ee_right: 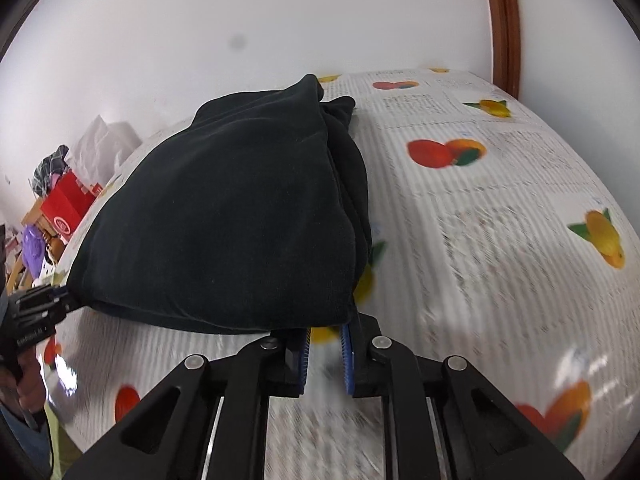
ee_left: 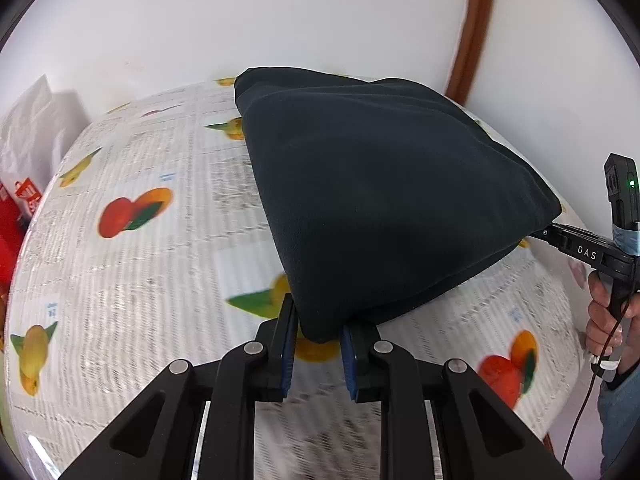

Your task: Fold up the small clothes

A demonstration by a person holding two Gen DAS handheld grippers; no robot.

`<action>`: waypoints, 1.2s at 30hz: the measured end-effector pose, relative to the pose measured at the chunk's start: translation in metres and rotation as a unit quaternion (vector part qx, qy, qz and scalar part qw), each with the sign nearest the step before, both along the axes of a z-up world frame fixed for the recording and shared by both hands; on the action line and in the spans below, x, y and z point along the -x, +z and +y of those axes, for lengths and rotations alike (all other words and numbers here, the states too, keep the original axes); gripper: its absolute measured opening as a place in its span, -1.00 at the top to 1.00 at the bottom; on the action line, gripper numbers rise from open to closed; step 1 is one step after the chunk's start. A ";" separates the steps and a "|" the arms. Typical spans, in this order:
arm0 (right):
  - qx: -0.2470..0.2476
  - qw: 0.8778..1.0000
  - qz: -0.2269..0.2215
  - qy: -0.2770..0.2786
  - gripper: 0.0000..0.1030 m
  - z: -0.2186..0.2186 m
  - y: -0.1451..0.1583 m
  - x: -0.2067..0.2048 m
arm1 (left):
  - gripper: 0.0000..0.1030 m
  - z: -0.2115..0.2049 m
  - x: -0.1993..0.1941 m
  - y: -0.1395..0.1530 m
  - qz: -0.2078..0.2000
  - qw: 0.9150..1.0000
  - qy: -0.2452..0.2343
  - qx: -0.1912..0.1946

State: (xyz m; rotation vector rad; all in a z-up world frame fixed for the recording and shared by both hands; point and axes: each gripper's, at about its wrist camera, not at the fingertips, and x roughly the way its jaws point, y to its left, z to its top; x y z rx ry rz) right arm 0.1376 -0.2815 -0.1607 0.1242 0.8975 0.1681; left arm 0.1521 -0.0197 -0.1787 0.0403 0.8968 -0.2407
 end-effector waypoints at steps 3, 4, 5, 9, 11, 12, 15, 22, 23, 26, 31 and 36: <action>-0.002 1.000 0.001 0.005 0.74 0.015 -0.002 -0.012 | 0.63 0.016 -0.007 0.002 0.004 1.000 0.019 0.003; -0.006 1.000 0.002 0.007 0.74 0.020 -0.003 -0.018 | 0.63 0.020 -0.009 0.002 0.006 1.000 0.025 0.003; -0.009 1.000 0.003 0.009 0.74 0.024 -0.003 -0.021 | 0.63 0.025 -0.012 0.003 0.009 0.999 0.033 0.004; -0.024 1.000 0.007 0.006 0.74 0.039 -0.005 -0.031 | 0.63 0.036 -0.025 0.005 0.015 0.998 0.066 0.008; -0.025 1.000 0.009 0.003 0.73 0.044 -0.005 -0.034 | 0.63 0.038 -0.028 0.005 0.017 0.997 0.073 0.010; -0.027 1.000 0.010 0.001 0.73 0.045 -0.005 -0.035 | 0.63 0.039 -0.031 0.005 0.019 0.997 0.074 0.011; -0.032 0.999 0.015 -0.001 0.72 0.043 -0.005 -0.036 | 0.63 0.039 -0.031 0.003 0.023 0.997 0.076 0.011; -0.029 0.999 0.025 -0.004 0.72 0.035 -0.002 -0.029 | 0.56 0.041 -0.028 0.002 0.033 0.996 0.082 0.022; -0.019 0.999 0.025 -0.005 0.72 0.037 -0.001 -0.027 | 0.53 0.041 -0.026 0.004 0.033 0.996 0.083 0.025; 0.003 1.000 0.014 -0.008 0.72 0.040 0.009 -0.020 | 0.41 0.040 -0.020 0.011 0.026 0.996 0.080 0.026; 0.030 0.999 -0.013 -0.015 0.72 0.037 0.032 -0.005 | 0.26 0.041 -0.009 0.028 0.009 0.996 0.080 0.029; 0.034 0.999 -0.024 -0.036 0.70 0.033 0.057 0.008 | 0.01 0.033 0.004 0.053 -0.011 0.996 0.085 0.035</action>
